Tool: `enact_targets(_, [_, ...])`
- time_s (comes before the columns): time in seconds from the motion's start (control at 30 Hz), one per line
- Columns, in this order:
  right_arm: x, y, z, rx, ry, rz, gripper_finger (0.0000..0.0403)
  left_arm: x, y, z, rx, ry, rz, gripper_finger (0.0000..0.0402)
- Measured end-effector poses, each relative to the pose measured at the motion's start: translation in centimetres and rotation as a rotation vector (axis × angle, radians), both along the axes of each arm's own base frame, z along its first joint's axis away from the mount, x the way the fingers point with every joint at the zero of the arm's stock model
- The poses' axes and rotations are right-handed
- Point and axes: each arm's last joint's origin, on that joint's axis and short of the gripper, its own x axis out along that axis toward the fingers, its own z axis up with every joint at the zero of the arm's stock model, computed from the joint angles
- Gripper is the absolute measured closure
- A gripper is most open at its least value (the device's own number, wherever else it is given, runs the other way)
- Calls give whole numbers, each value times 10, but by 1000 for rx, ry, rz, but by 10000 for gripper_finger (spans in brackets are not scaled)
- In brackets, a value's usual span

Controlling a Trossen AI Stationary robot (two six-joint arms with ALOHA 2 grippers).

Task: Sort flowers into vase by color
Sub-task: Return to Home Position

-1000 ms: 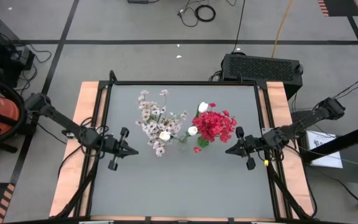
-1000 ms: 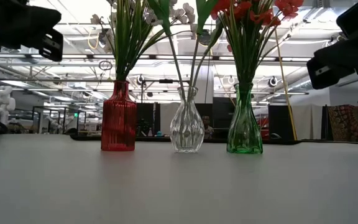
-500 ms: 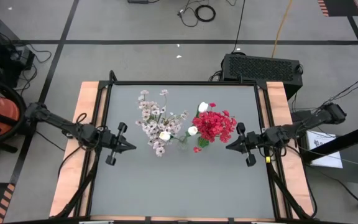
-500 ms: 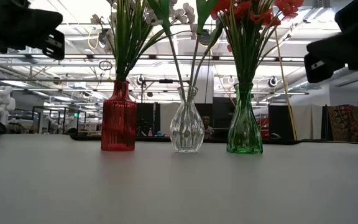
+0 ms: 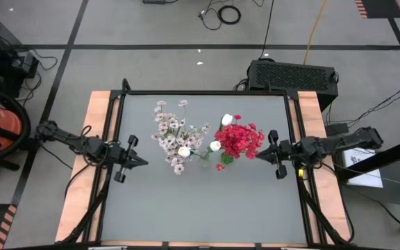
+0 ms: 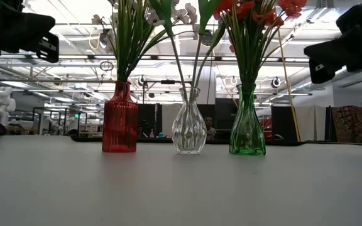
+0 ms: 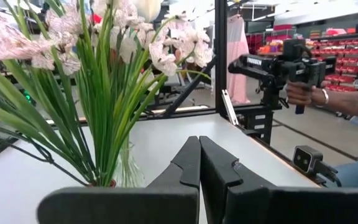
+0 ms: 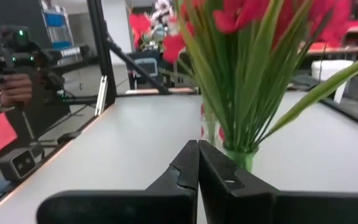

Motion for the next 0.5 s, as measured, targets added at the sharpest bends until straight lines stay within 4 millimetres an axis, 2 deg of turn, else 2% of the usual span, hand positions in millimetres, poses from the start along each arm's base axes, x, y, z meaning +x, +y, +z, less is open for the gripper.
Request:
enact_targets(0.2, [-6,-2,-1,-26,-9,51,403,-5,2,-1,3,-2,2,401])
enact_targets(0.5, [-10,-7,0,-26,-27,29,403,-4,5,-5,30,35,45,401])
